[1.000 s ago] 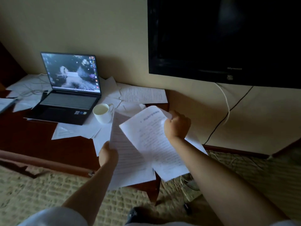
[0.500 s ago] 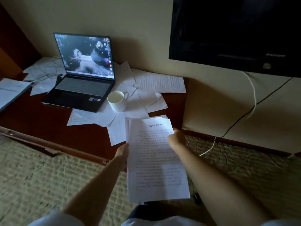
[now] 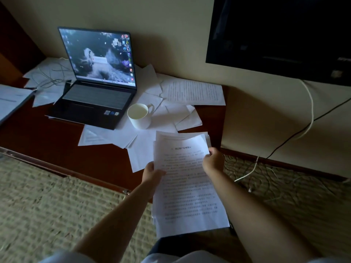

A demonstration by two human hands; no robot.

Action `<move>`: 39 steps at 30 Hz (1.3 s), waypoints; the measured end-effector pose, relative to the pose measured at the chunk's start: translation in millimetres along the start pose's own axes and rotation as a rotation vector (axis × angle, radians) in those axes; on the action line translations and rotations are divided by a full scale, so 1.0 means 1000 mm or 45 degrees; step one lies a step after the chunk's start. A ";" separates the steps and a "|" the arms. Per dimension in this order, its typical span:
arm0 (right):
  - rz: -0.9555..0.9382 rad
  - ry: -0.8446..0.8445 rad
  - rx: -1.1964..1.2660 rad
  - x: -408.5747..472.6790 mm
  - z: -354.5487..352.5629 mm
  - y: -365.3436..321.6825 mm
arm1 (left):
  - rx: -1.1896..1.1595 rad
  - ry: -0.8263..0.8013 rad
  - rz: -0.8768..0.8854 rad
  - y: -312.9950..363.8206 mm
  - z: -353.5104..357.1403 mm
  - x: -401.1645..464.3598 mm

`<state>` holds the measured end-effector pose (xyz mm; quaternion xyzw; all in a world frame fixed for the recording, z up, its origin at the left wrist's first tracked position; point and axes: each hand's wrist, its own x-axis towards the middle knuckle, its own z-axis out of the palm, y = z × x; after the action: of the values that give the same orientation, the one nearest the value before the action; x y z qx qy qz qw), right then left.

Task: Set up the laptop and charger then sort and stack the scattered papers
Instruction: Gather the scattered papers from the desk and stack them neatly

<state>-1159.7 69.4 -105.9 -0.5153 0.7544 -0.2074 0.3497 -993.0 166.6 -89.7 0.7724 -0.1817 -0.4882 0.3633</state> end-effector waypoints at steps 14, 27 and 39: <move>-0.027 -0.072 0.689 -0.018 -0.057 -0.037 | -0.258 0.204 0.640 0.066 0.006 -0.055; -0.336 -0.005 0.895 -0.054 -0.067 -0.078 | -0.369 0.278 0.674 0.084 -0.014 -0.070; -0.250 -0.121 0.716 -0.043 -0.068 -0.063 | -0.260 0.159 0.622 0.091 -0.014 -0.069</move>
<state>-1160.8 82.0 -4.2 -0.4778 0.5967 -0.4167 0.4919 -1005.3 155.0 24.6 0.6937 -0.2897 -0.3534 0.5567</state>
